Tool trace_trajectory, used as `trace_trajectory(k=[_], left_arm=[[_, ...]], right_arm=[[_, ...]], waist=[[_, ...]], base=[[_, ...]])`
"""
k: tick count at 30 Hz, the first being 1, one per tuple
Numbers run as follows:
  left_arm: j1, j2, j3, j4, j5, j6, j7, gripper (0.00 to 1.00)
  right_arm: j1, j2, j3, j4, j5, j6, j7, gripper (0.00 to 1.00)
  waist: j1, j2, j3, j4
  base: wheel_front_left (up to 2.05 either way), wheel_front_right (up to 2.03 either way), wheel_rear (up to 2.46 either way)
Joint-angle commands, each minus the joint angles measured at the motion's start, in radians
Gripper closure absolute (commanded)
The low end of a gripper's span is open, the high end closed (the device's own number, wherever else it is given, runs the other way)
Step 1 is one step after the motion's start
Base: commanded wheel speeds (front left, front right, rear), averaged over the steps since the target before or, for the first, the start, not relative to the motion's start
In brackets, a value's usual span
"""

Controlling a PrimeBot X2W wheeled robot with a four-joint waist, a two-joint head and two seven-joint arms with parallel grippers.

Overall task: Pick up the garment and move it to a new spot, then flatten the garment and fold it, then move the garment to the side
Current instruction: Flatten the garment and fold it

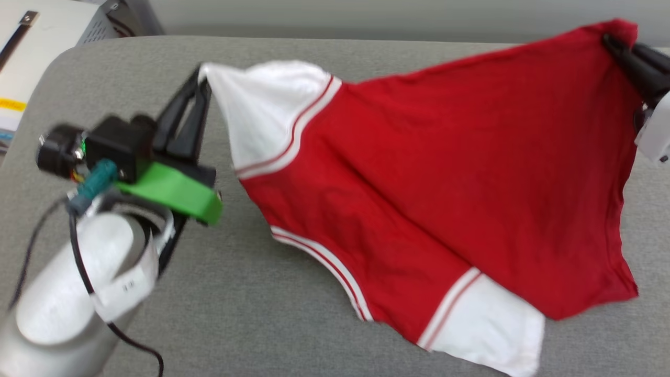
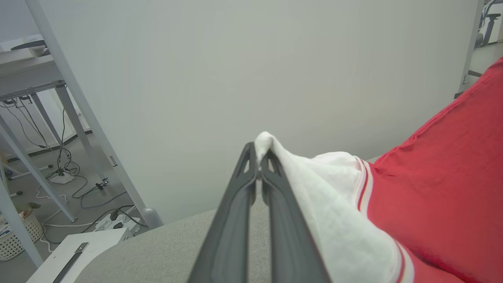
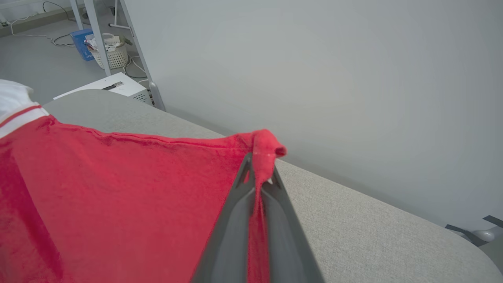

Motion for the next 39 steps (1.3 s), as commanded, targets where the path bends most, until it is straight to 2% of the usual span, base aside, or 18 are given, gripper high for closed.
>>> trace_trajectory(k=[1, 6, 10, 17, 25, 32, 39], left_arm=[[-0.061, 0.01, 0.004, -0.001, 0.018, -0.012, 0.012, 1.0], [-0.29, 0.01, 0.015, 0.033, 0.034, -0.08, 0.067, 1.0], [-0.505, -0.008, 0.02, 0.09, 0.056, -0.133, 0.102, 1.0], [-0.905, -0.041, 0.017, 0.249, 0.13, -0.209, 0.122, 1.0], [-1.262, -0.087, 0.003, 0.453, 0.155, -0.252, 0.092, 1.0], [-1.389, -0.103, -0.036, 0.615, 0.144, -0.264, 0.035, 1.0], [-1.317, -0.089, -0.084, 0.712, 0.106, -0.267, -0.035, 1.0]], right_arm=[[-0.02, 0.015, -0.021, -0.013, -0.016, -0.001, -0.015, 1.0], [-0.115, 0.063, -0.091, -0.033, -0.101, -0.001, -0.018, 1.0], [-0.255, 0.111, -0.144, -0.01, -0.163, -0.001, -0.003, 1.0], [-0.594, 0.197, -0.167, 0.128, -0.265, -0.001, 0.005, 1.0], [-0.931, 0.245, -0.148, 0.332, -0.341, -0.001, -0.056, 1.0], [-1.068, 0.276, -0.076, 0.491, -0.357, -0.001, -0.136, 1.0], [-1.007, 0.286, 0.027, 0.587, -0.305, -0.001, -0.211, 1.0]], waist=[[0.0, 0.0, -0.001, -0.031], [0.0, 0.0, 0.064, -0.053], [0.0, 0.0, 0.139, -0.068], [0.0, 0.0, 0.257, -0.09], [0.0, 0.0, 0.327, -0.085], [0.0, 0.0, 0.373, -0.091], [0.0, 0.0, 0.399, -0.096]], base=[[0.0, 0.0, 0.0], [0.0, 0.0, 0.0], [0.0, 0.0, 0.0], [0.0, 0.0, 0.0], [0.0, 0.0, 0.0], [0.0, 0.0, 0.0], [0.0, 0.0, 0.0]])
